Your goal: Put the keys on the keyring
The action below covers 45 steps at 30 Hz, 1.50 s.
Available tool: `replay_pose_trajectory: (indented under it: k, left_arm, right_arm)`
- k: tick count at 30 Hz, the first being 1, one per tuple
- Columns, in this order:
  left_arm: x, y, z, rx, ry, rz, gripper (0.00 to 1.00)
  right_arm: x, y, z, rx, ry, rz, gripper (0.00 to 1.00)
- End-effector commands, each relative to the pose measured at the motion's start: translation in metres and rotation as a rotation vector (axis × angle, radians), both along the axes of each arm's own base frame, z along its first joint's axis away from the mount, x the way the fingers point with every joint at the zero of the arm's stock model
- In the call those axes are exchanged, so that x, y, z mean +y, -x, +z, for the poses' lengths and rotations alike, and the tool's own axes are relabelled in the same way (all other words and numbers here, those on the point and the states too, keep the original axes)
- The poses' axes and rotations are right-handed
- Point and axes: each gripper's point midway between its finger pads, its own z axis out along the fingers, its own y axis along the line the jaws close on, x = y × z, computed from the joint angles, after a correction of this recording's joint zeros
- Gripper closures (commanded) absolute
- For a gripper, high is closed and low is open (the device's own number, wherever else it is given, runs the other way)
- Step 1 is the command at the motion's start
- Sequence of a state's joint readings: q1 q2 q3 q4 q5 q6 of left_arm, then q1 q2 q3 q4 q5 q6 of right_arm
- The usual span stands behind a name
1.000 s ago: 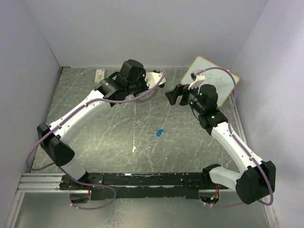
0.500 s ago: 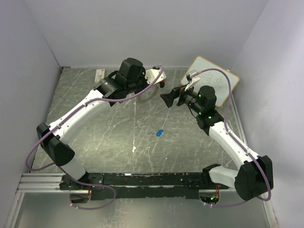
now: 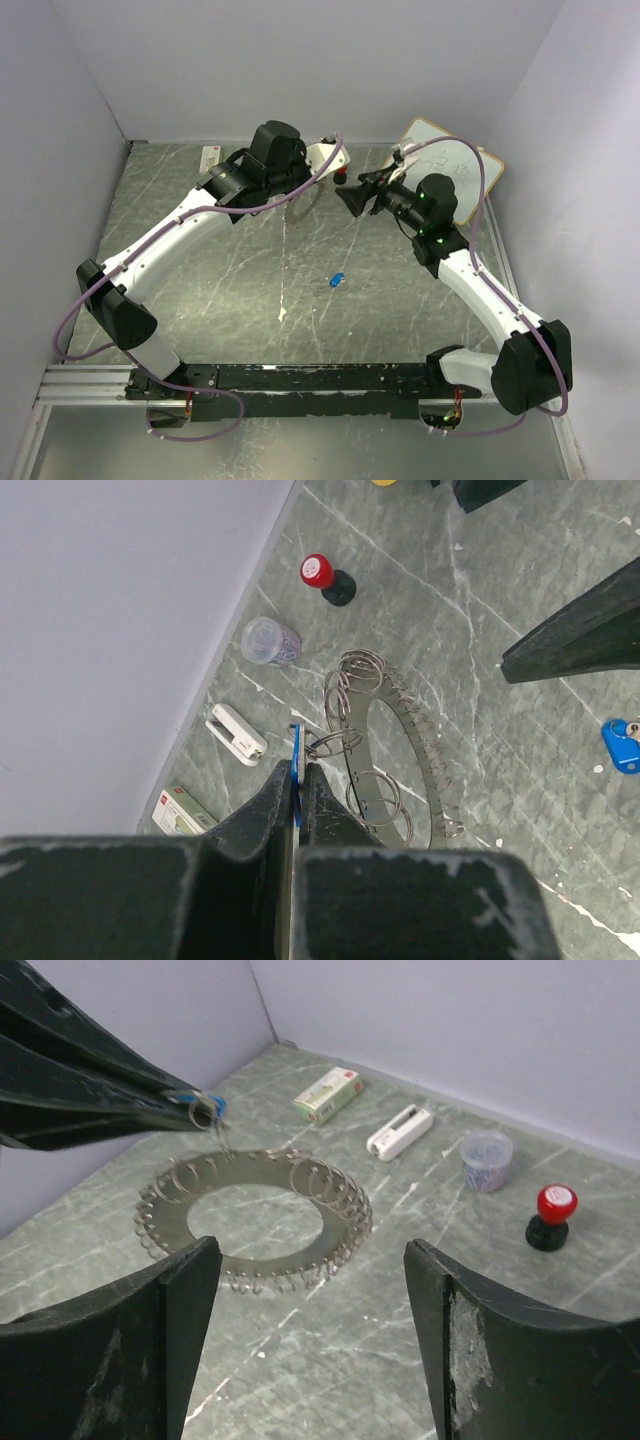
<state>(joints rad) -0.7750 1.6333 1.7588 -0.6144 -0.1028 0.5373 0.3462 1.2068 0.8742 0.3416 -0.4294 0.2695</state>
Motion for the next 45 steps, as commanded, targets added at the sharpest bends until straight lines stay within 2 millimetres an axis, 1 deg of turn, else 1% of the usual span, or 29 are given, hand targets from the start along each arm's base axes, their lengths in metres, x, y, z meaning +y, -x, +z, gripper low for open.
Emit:
replay_pose_trajectory:
  k: [1,4,5,7,8,9,17,20,25,31,37,43,44,45]
  left_arm:
    - [-0.007,0.001,0.038,-0.057,0.099,-0.022,0.93]
    - [-0.010,0.002,0.038,-0.054,0.106,-0.030,0.93]
    - [-0.010,0.002,0.039,-0.055,0.109,-0.034,0.93]
    - [-0.011,0.002,0.040,-0.054,0.114,-0.036,0.93]
    - [-0.012,0.003,0.039,-0.054,0.114,-0.040,0.93]
    - [-0.013,0.003,0.040,-0.055,0.119,-0.042,0.93]
    - [-0.022,0.006,0.042,-0.056,0.125,-0.065,0.93]
    - [-0.025,0.008,0.042,-0.056,0.123,-0.075,0.93]
    - [-0.031,0.013,0.041,-0.052,0.116,-0.092,0.93]
    - [-0.036,0.016,0.040,-0.052,0.110,-0.103,0.93]
    - [-0.036,0.016,0.044,-0.065,0.112,-0.101,0.93]
    - [-0.037,0.016,0.042,-0.062,0.107,-0.100,0.93]
    - [-0.037,0.015,0.041,-0.060,0.105,-0.099,0.93]
    - [-0.036,0.015,0.041,-0.060,0.102,-0.094,0.93]
  right_arm:
    - [0.009,0.007,0.045,-0.156,0.003,0.090,0.29]
    - [0.018,0.008,0.049,-0.170,0.010,0.150,0.43]
    - [0.020,0.007,0.050,-0.172,0.008,0.166,0.46]
    - [0.026,0.006,0.045,-0.161,0.007,0.195,0.48]
    - [0.029,0.005,0.051,-0.172,0.004,0.204,0.48]
    - [0.031,0.004,0.053,-0.174,0.004,0.212,0.49]
    - [0.045,0.001,0.044,-0.170,0.034,0.258,0.50]
    - [0.050,0.002,0.043,-0.172,0.046,0.287,0.53]
    - [0.057,0.000,0.041,-0.173,0.058,0.303,0.53]
    - [0.063,-0.003,0.037,-0.160,0.065,0.318,0.61]
    - [0.064,-0.006,0.034,-0.149,0.071,0.319,0.71]
    - [0.061,-0.005,0.037,-0.164,0.071,0.305,0.93]
    - [0.061,-0.004,0.039,-0.168,0.070,0.305,0.98]
    - [0.060,-0.005,0.041,-0.173,0.069,0.299,1.00]
